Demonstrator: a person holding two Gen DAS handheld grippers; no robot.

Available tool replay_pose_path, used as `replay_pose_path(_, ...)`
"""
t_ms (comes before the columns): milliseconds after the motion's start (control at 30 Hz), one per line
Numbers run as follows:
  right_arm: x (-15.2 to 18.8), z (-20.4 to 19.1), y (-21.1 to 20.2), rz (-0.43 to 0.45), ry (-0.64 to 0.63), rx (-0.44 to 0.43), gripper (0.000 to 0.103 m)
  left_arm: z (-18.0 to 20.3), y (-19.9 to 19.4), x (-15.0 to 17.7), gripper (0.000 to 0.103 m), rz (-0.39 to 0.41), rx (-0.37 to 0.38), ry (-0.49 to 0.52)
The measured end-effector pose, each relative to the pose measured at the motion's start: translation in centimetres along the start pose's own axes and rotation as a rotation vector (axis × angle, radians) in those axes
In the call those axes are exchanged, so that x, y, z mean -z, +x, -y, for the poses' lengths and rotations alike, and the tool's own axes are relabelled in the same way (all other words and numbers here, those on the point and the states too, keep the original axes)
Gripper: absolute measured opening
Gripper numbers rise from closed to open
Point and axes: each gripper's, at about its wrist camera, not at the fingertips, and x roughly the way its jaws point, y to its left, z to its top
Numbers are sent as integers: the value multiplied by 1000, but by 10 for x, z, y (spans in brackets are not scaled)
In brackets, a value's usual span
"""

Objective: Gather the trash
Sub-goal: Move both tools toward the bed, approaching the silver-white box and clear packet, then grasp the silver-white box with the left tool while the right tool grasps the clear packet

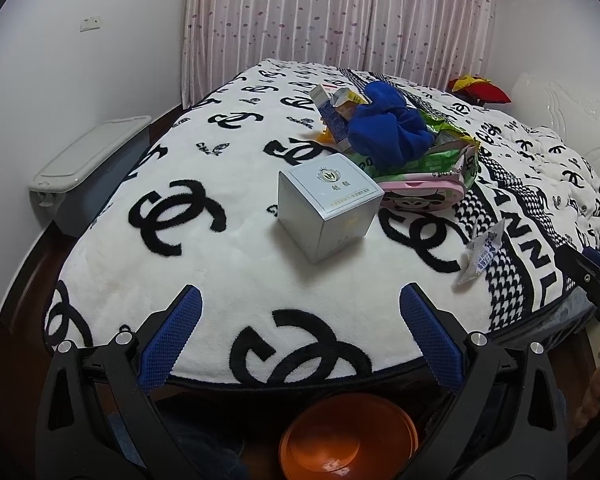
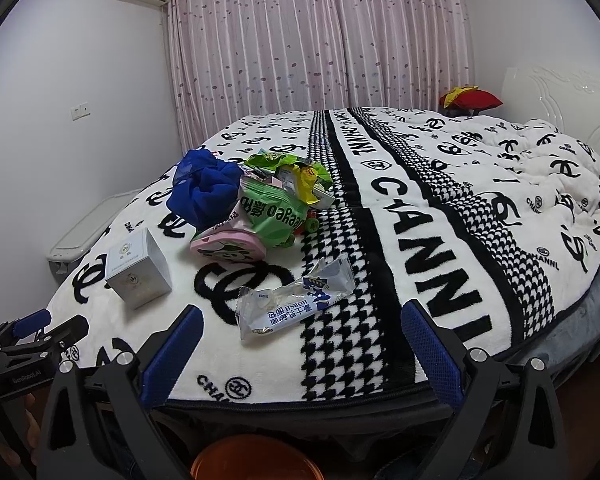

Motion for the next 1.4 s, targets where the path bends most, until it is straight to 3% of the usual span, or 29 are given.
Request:
replay_pose_path(833,6,0,12,-37,0,-2,98,1,10,3,97,-28,12,-5)
replay_pose_path(1167,13,6,19,-58,17,-4,98,9,35,-17,97,-34,103,-63)
replay_pose_path(1400,20,9,29,-80,29,-16,98,23,79,-41,97,-46,27,-100)
